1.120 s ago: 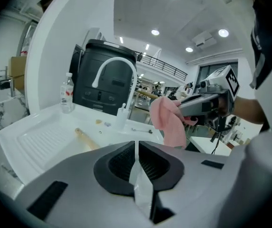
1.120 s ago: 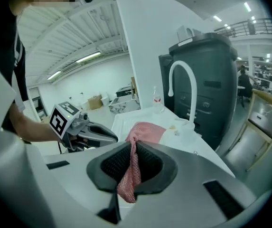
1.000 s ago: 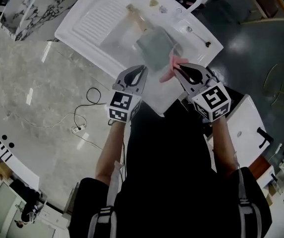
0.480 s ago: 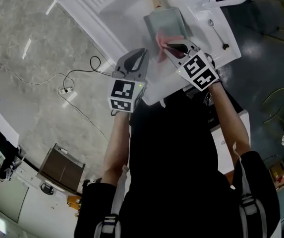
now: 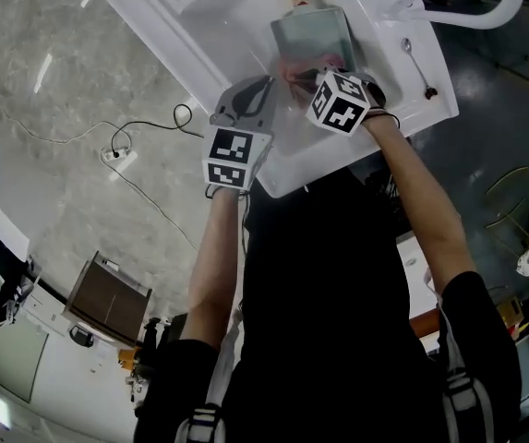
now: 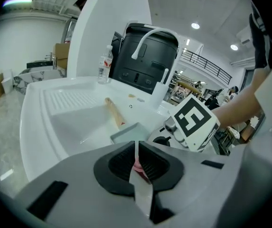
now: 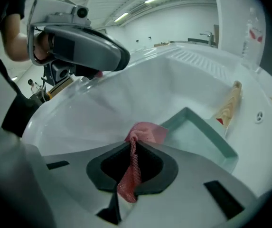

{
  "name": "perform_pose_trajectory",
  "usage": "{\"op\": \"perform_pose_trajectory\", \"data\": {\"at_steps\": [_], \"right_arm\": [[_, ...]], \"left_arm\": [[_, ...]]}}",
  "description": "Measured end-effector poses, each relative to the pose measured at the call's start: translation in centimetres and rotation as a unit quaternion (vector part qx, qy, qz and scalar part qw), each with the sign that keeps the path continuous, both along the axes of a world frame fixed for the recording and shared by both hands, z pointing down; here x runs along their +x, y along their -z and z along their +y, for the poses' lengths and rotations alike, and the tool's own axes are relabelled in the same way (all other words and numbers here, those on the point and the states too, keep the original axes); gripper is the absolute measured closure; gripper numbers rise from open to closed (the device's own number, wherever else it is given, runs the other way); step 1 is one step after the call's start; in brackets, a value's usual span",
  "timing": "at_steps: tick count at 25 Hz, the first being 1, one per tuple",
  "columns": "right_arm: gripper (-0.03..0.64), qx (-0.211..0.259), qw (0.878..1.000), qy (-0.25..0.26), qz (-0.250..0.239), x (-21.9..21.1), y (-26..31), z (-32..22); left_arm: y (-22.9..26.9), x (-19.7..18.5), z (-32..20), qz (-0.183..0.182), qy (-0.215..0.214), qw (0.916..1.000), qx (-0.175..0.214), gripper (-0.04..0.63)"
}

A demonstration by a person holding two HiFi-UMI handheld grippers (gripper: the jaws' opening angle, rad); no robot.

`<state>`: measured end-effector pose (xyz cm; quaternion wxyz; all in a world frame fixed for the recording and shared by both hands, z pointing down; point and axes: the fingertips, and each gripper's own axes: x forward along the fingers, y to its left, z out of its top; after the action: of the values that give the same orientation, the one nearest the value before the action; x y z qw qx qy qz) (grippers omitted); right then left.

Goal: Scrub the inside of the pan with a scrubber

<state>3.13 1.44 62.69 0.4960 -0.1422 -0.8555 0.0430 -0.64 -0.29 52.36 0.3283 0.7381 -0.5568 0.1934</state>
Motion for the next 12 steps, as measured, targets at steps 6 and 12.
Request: {"op": "perform_pose_trajectory", "data": {"at_steps": [6,12], "right_arm": [[0.569,-0.011,0.996,0.061,0.060,0.7,-3.7,0.6],[0.569,-0.035,0.994,0.076,0.073,0.6,-5.1,1.2]], "left_arm": [[-0.7,0.5,-1.2,-0.011,-0.024,0.9996,-0.006,0.546],[-0.7,0.9,-1.7,-0.010,-0.041,0.9991,-0.002,0.546]]}}
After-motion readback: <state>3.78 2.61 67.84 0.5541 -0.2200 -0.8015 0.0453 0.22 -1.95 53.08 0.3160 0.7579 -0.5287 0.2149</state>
